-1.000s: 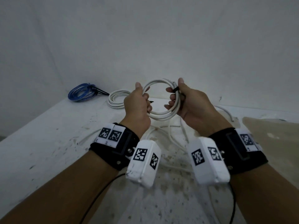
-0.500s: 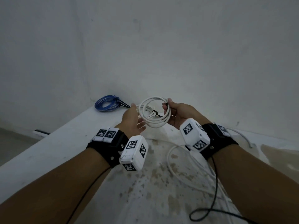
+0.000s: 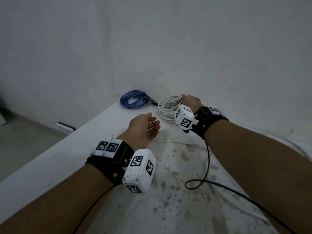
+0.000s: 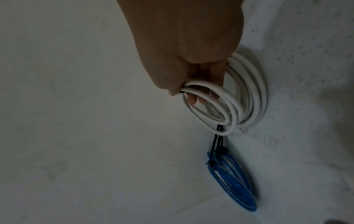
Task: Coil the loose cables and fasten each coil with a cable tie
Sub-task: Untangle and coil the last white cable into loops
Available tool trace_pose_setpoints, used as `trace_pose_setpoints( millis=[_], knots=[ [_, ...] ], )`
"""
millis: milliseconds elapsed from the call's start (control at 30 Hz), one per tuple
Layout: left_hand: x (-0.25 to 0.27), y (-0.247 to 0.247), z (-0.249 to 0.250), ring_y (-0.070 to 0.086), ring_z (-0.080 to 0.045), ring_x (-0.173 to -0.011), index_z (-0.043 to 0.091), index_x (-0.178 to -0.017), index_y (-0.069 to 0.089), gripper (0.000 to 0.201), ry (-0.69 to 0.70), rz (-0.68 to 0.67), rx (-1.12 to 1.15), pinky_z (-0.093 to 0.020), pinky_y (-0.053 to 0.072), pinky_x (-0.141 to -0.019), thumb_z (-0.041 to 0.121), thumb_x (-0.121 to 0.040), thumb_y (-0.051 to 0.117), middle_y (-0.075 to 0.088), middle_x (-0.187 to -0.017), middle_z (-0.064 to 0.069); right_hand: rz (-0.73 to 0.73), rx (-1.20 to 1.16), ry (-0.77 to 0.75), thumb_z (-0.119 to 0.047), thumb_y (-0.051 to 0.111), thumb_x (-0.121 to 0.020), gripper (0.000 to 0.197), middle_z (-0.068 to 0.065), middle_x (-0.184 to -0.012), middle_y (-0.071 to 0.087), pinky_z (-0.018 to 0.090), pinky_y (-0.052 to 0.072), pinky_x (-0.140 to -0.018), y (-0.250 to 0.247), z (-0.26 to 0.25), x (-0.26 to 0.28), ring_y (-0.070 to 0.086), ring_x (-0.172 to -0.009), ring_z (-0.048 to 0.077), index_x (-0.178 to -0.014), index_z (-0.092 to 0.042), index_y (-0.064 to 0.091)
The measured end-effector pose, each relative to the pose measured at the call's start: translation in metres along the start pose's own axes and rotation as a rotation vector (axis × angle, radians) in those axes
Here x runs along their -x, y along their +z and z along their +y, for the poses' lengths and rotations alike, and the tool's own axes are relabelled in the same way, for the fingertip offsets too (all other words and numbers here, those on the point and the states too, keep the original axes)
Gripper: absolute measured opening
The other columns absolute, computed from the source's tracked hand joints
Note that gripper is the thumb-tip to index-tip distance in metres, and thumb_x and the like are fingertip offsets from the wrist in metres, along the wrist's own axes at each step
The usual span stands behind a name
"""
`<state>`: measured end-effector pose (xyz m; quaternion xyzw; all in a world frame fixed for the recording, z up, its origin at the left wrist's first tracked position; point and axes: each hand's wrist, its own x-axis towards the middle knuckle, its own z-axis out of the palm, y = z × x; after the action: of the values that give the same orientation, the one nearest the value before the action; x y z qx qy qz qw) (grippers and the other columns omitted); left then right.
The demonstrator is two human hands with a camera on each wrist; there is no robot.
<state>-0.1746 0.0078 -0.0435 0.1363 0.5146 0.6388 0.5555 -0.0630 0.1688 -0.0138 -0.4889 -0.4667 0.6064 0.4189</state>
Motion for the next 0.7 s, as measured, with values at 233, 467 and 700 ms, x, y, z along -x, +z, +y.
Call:
trace_pose_setpoints(
  millis=[233,467,700],
  knots=[
    [0.002,-0.001,-0.006,0.059,-0.017,-0.071,0.007,-0.094,0.063,0.020,-0.025,-0.018,-0.016,-0.028,0.050,-0.065,0.024,-0.099,0.054,0.065,-0.083,-0.006,0.156,0.855,-0.118,-0.024,0.072,-0.086,0.032,0.017,-0.104,0.066,0.031,0.038,-0.070,-0.022,0.016,-0.007,0.064,-0.095,0.035,-0.104,-0.007,0.053],
    [0.006,-0.003,-0.004,0.058,-0.015,-0.068,0.009,-0.089,0.064,0.020,-0.029,-0.011,-0.046,-0.027,0.049,-0.064,0.024,-0.098,0.055,0.064,-0.078,-0.003,0.107,0.635,-0.141,-0.048,0.063,-0.089,0.062,0.015,-0.114,0.068,0.033,0.053,-0.081,-0.035,0.027,-0.007,0.066,-0.098,0.031,-0.135,-0.008,0.049],
    [0.013,0.004,-0.006,0.056,-0.015,-0.066,0.009,-0.090,0.064,0.018,-0.048,-0.006,-0.082,-0.027,0.049,-0.062,0.023,-0.098,0.055,0.062,-0.075,-0.002,0.346,0.393,0.039,-0.049,0.028,-0.105,0.060,0.011,-0.090,0.060,0.026,0.037,-0.046,-0.049,0.020,0.018,0.053,-0.056,0.021,-0.116,0.001,0.058]
  ],
)
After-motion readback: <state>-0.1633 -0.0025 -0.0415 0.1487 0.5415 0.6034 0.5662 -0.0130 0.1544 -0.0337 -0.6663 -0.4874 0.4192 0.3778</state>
